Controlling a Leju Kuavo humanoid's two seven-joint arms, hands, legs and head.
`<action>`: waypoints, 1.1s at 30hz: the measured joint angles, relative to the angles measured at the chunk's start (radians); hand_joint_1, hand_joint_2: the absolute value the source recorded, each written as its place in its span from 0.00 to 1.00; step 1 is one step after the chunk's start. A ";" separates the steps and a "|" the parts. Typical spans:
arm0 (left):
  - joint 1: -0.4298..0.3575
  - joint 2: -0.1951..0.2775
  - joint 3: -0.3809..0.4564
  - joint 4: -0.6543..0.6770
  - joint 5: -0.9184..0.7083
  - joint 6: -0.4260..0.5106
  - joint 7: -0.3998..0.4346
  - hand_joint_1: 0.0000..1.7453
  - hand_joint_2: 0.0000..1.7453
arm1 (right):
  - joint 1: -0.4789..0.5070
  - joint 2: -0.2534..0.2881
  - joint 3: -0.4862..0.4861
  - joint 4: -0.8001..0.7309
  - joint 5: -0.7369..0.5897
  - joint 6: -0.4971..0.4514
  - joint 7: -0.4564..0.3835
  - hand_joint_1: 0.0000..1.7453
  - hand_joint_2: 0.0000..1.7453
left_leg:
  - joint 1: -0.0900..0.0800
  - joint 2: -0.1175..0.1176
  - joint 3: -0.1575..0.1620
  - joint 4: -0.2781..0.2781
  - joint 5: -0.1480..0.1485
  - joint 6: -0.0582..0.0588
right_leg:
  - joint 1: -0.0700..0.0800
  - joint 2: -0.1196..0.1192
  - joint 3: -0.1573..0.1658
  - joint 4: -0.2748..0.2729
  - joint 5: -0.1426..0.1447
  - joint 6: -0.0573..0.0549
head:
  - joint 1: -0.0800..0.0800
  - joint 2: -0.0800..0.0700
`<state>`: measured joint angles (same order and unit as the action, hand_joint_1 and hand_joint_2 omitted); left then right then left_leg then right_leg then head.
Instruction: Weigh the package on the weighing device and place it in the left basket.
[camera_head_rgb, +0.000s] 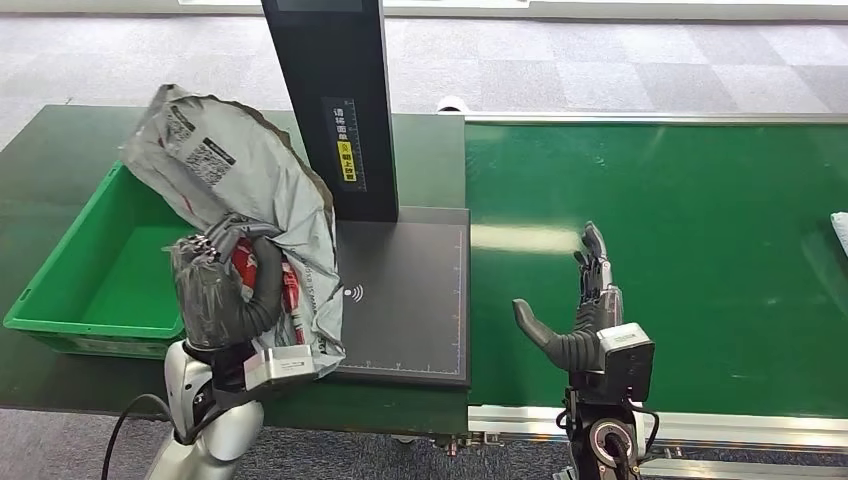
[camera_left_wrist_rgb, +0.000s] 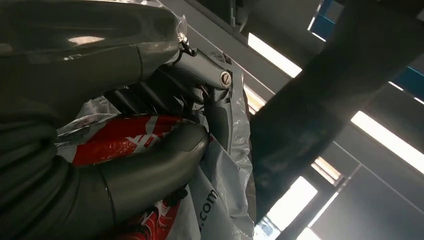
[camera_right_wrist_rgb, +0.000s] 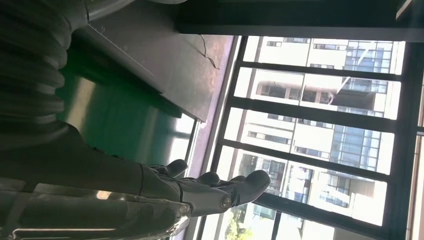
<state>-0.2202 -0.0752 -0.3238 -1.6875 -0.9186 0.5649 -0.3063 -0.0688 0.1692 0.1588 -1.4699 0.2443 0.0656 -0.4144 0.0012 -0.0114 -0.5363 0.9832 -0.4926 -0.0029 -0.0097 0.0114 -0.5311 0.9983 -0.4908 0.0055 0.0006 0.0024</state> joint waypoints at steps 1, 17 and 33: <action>-0.023 0.010 0.023 -0.004 0.007 -0.012 0.032 1.00 1.00 | 0.000 0.001 -0.001 0.001 0.001 0.000 -0.005 0.00 1.00 | 0.000 0.000 0.000 0.000 0.001 0.000 | 0.000 0.000 0.000 0.000 0.000 0.000 | 0.000 0.000; -0.669 0.192 0.329 0.888 -0.195 -0.102 0.282 1.00 1.00 | -0.028 0.001 0.031 0.041 -0.040 0.035 0.018 0.00 1.00 | 0.001 0.002 -0.010 0.000 0.012 -0.003 | 0.001 0.002 -0.011 0.003 0.011 -0.004 | 0.000 0.000; -0.776 0.236 0.329 1.193 -0.265 -0.124 0.370 1.00 1.00 | -0.045 -0.009 0.077 0.091 -0.050 0.042 0.024 0.00 1.00 | 0.001 0.001 -0.013 0.000 0.012 -0.003 | 0.001 0.002 -0.014 0.003 0.011 -0.004 | 0.000 0.000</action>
<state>-0.9967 0.1611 0.0051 -0.4941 -1.1832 0.4411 0.0635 -0.1143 0.1605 0.2359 -1.3787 0.1947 0.1076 -0.3902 0.0026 -0.0101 -0.5491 0.9831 -0.4809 -0.0056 -0.0085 0.0135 -0.5452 1.0010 -0.4798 0.0014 0.0008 0.0023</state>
